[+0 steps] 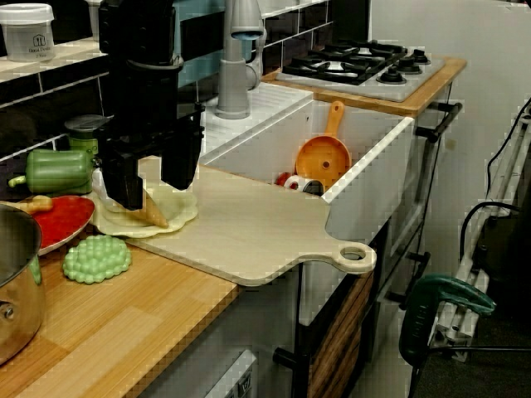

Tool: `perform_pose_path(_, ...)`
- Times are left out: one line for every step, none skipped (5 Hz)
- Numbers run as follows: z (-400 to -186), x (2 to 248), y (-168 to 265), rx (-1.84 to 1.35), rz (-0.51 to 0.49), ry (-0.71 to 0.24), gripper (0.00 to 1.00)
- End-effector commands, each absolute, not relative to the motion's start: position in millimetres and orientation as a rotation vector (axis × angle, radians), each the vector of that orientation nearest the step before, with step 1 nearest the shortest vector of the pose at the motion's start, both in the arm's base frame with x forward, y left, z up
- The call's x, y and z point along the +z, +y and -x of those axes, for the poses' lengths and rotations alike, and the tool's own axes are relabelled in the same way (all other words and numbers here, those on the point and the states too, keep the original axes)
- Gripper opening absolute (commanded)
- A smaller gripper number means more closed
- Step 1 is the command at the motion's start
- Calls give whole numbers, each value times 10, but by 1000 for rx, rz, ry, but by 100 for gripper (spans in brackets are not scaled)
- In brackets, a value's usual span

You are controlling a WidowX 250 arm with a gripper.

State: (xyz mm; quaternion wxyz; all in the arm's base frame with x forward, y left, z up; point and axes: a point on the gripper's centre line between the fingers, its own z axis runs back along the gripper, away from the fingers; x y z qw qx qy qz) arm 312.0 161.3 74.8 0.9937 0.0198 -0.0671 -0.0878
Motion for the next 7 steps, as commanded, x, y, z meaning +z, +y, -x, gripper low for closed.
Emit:
perform_pose_path(-3196,996,1698,-129,-95,-190,100)
perform_pose_path(-3201,957,1677,-114,-90,-198,100)
perform_pose_path(-3183,912,1632,-87,-79,-218,100)
perform_pose_path(-3206,864,1606,-70,-87,-212,100)
perform_pose_path(-3234,844,1573,-67,-90,-213,100)
perform_pose_path(-3297,815,1573,-51,-80,-202,100)
perform_pose_path(-3354,787,1579,-43,-81,-202,100)
